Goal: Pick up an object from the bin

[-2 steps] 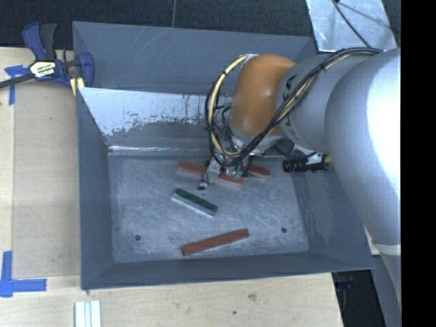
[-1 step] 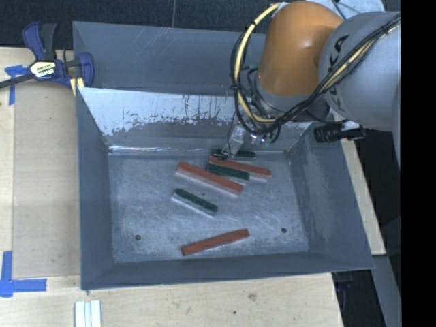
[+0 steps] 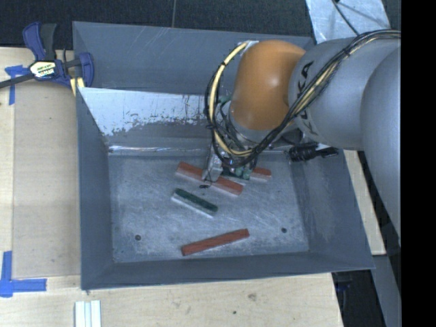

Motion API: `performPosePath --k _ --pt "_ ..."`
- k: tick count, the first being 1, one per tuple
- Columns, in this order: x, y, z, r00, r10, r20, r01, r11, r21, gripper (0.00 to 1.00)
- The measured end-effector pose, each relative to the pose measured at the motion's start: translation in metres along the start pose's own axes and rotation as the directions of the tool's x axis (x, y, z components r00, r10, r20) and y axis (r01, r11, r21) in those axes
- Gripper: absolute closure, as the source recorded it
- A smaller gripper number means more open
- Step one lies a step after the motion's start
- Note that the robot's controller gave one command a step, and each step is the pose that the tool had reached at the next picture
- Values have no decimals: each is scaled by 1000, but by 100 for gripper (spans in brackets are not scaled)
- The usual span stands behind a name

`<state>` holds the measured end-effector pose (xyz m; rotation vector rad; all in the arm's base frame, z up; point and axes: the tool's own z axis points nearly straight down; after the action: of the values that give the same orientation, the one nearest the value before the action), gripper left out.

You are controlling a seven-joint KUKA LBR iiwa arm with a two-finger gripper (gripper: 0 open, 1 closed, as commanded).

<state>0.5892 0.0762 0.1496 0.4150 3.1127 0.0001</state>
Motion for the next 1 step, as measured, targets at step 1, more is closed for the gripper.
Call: performPosePath --k 1 --pt "0 0 0 1000 0 0 0 1000 0 0"
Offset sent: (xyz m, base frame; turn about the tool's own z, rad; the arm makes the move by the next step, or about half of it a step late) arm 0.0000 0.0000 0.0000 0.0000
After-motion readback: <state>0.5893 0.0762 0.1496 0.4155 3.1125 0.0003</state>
